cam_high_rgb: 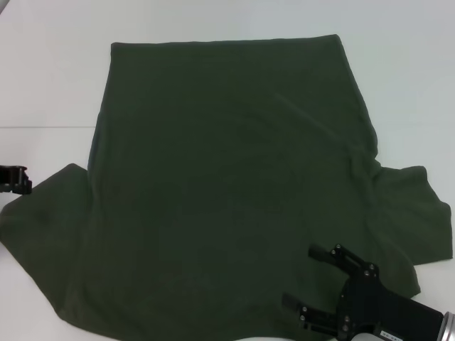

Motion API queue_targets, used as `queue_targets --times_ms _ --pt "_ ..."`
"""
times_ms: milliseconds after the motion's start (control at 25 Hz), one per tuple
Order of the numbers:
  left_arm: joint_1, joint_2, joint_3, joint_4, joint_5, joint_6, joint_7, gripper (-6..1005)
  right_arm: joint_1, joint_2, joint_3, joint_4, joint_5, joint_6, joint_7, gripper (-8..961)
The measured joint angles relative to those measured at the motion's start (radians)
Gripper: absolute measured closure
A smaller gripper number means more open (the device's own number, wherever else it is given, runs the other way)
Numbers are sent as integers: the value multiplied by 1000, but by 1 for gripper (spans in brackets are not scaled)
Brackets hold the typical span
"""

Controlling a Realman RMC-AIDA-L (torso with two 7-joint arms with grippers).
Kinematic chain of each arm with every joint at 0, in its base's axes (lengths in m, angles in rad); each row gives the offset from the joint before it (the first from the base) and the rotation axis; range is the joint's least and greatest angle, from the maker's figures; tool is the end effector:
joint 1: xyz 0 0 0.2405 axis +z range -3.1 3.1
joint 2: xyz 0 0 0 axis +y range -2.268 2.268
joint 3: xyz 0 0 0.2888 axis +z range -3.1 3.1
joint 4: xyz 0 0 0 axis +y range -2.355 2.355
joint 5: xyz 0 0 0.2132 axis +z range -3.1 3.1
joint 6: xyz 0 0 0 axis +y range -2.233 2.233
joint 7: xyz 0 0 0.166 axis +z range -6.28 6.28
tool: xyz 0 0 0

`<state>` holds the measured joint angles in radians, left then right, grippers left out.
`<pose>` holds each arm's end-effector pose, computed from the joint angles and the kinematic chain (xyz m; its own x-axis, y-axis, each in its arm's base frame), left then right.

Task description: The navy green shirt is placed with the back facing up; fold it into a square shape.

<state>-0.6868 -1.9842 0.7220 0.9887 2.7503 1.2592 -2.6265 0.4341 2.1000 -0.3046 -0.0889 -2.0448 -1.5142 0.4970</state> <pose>-0.3266 0.4462 0.0771 0.3485 0.8530 0.3885 0.8303 -0.0886 -0.5502 0.3084 0.2796 -0.1046 0.7535 -0.0325 -0.6567 -0.3720 -0.8446 -0.3850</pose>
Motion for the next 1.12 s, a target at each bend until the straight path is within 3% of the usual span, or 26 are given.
queue_targets --times_ms 200,480,640,840,960,1120 --pt "0 2 -109 4 -4 48 -9 936 0 0 1 0 1 0 0 11" --pt "42 24 -163 -5 -22 135 -11 820 0 0 1 -1 2 1 0 11" --pt "70 27 -244 -27 -25 138 -13 754 0 0 1 0 2 2 0 11" --pt "88 38 -302 -97 -55 91 -3 536 2 0 1 0 2 4 0 11" --pt "95 41 -303 -147 -92 39 7 296 3 0 0 0 2 4 0 12" --pt "95 42 -301 -194 -103 -12 10 146 3 0 -2 0 2 4 0 12"
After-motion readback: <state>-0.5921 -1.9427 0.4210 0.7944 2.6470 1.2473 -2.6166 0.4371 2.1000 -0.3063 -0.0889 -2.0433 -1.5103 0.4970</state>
